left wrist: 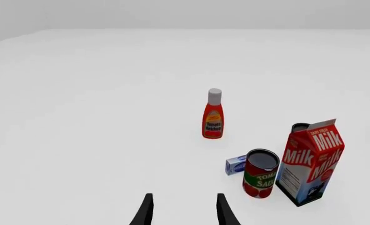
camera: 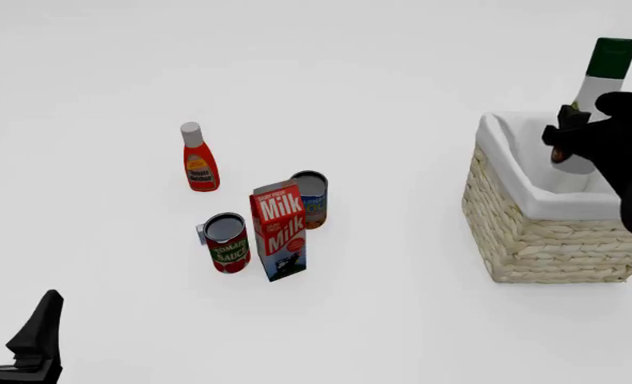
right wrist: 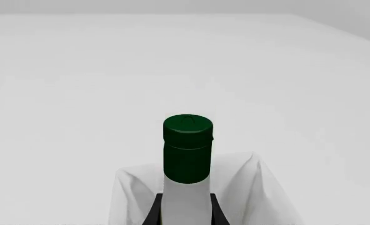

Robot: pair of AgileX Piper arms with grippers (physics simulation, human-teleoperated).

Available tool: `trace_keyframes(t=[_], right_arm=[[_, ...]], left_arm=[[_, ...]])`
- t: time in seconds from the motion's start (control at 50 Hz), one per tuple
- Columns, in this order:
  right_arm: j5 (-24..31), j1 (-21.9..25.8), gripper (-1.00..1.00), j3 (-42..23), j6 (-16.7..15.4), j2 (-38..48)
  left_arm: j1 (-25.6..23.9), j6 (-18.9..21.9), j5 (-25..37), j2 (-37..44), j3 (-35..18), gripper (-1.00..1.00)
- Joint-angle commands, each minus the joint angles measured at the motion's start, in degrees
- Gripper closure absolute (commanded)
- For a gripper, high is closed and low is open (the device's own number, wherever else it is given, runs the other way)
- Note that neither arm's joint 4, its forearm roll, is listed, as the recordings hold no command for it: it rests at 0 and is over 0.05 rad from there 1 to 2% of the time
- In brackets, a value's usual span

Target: Pick the salad dressing and place it in the basket.

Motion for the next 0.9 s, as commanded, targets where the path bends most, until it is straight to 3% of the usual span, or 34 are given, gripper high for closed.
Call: trace_keyframes(t=[0.02, 0.9], right_arm=[[-1.11, -0.3, 1.0, -0.38, 1.26, 1.99], [-2.18, -2.03, 1.0, 0.17, 2.29, 5.66]], left_arm=[[0.02, -0.07, 0.15, 0.0, 0.0, -1.0], [0.16, -0.48, 0.67, 0.0, 0.0, -1.0]])
